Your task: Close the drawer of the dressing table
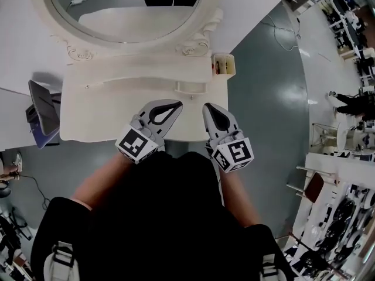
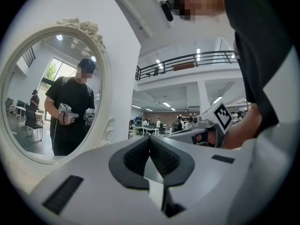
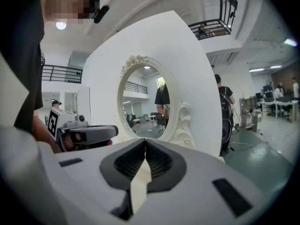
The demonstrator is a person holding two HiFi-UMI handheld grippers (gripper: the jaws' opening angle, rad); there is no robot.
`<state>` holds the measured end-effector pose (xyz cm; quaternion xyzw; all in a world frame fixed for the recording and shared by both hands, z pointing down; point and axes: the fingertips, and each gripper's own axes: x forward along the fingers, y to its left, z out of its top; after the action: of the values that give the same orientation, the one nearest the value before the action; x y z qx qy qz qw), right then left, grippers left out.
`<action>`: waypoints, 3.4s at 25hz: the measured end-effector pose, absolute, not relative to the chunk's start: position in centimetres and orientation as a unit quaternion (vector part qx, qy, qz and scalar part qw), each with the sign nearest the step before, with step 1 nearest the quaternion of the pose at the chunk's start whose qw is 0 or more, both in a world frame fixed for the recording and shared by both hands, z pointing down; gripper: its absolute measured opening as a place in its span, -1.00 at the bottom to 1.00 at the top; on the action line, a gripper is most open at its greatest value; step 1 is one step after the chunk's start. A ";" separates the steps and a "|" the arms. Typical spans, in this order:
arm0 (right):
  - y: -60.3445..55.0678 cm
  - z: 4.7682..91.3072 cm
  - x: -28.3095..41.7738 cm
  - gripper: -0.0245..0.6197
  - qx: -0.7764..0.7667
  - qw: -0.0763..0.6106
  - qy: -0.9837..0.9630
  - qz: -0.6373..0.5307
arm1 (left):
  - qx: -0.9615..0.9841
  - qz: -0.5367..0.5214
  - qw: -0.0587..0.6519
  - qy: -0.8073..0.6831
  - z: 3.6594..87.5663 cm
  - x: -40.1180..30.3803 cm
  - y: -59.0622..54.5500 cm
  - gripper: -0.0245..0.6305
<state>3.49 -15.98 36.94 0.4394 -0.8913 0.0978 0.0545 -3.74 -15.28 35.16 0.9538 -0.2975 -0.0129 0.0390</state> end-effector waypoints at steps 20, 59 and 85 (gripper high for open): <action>-21.2 50.5 5.3 -0.91 0.496 0.129 -0.841 0.176 | 0.956 0.008 0.041 -0.290 41.3 -4.3 -20.1 -0.94; -24.8 70.6 4.9 -0.46 0.507 0.280 -0.755 0.306 | 0.947 0.057 0.085 -0.306 51.9 -2.1 -24.8 -0.94; -26.4 70.6 4.5 -0.62 0.519 0.264 -0.741 0.335 | 0.942 0.059 0.091 -0.316 52.2 -3.3 -26.2 -0.94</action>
<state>4.46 -26.44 70.55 0.5194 -0.7408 0.3346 0.2636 -3.31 -26.17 52.23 0.9425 -0.3164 0.0588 0.0907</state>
